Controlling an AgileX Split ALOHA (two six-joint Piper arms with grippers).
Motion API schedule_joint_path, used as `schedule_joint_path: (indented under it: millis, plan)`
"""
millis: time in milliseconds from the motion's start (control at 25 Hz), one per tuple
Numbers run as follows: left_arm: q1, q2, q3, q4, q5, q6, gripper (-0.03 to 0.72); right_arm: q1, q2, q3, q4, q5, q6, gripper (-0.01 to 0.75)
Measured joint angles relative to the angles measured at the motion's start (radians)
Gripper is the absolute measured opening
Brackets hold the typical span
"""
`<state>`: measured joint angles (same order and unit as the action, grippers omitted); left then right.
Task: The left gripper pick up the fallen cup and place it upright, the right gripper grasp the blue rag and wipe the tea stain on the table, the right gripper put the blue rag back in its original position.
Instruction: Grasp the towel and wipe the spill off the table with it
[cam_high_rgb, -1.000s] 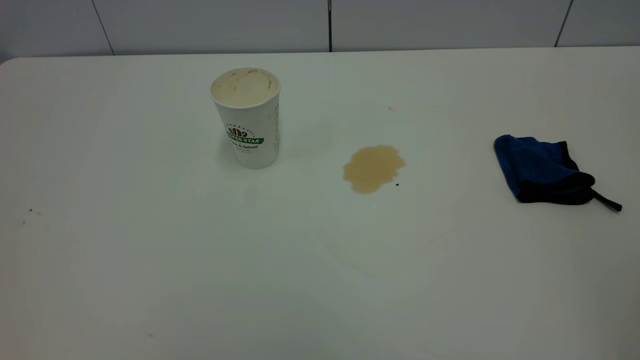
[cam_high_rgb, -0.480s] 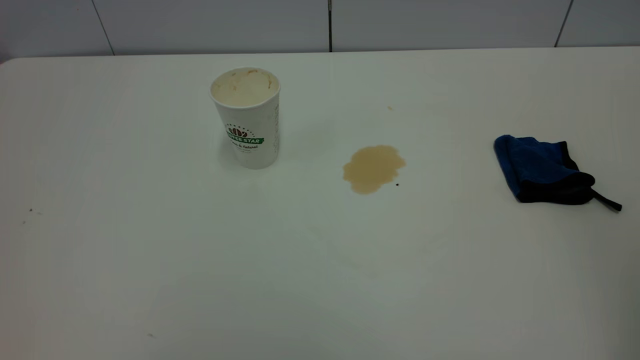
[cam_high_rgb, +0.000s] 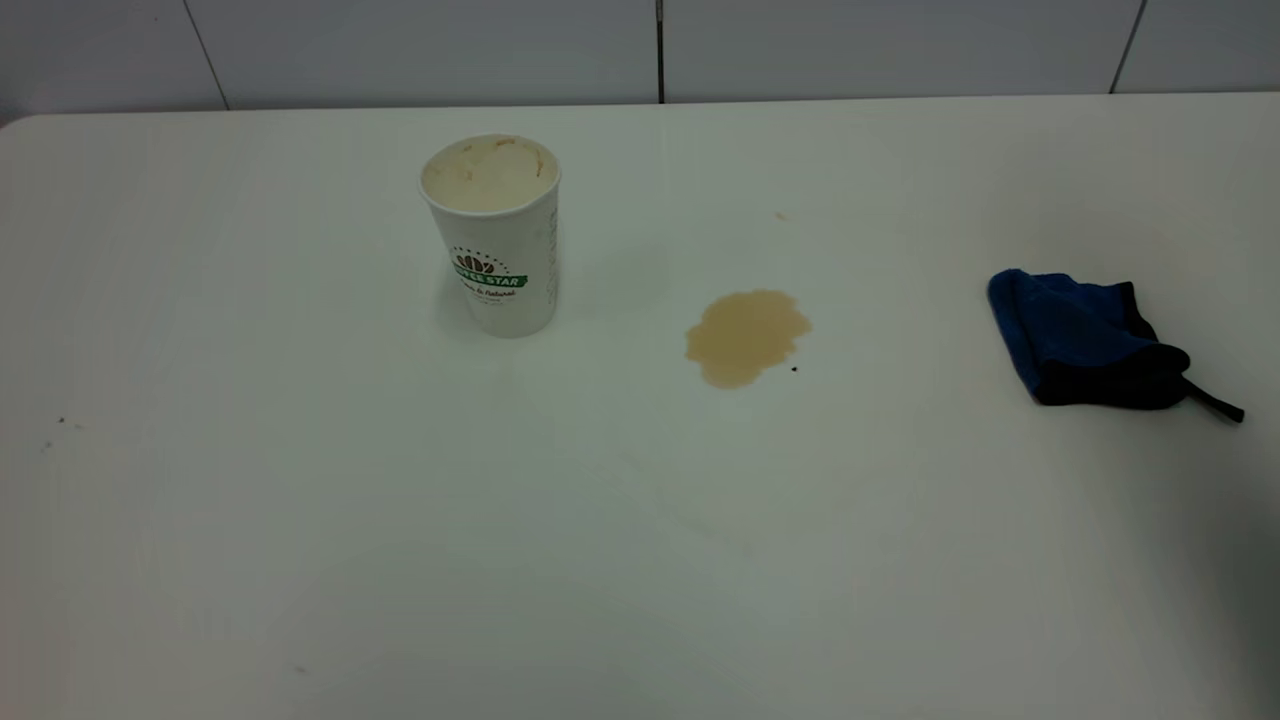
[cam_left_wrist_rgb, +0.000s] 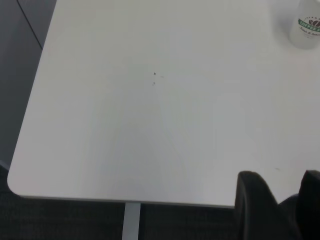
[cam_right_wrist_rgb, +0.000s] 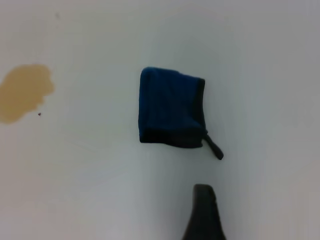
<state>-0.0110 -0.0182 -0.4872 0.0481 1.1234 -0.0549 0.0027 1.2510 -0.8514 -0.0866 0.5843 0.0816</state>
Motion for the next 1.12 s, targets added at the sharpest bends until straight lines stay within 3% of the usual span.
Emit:
schedule_joint_path:
  millis: [360, 640, 920, 1120]
  plan:
    - [0.000, 0.000, 0.000, 0.000, 0.000, 0.000, 0.239, 0.067, 0.601, -0.315, 0.007, -0.005, -0.035, 0.617]
    - [0.000, 0.000, 0.000, 0.000, 0.000, 0.000, 0.239, 0.109, 0.905, -0.539, 0.016, 0.042, -0.047, 0.609]
    - [0.000, 0.000, 0.000, 0.001, 0.000, 0.000, 0.239, 0.100, 1.024, -0.604, 0.027, 0.011, -0.047, 0.608]
    - [0.000, 0.000, 0.000, 0.003, 0.000, 0.000, 0.239, 0.049, 1.088, -0.614, 0.048, -0.006, -0.052, 0.608]
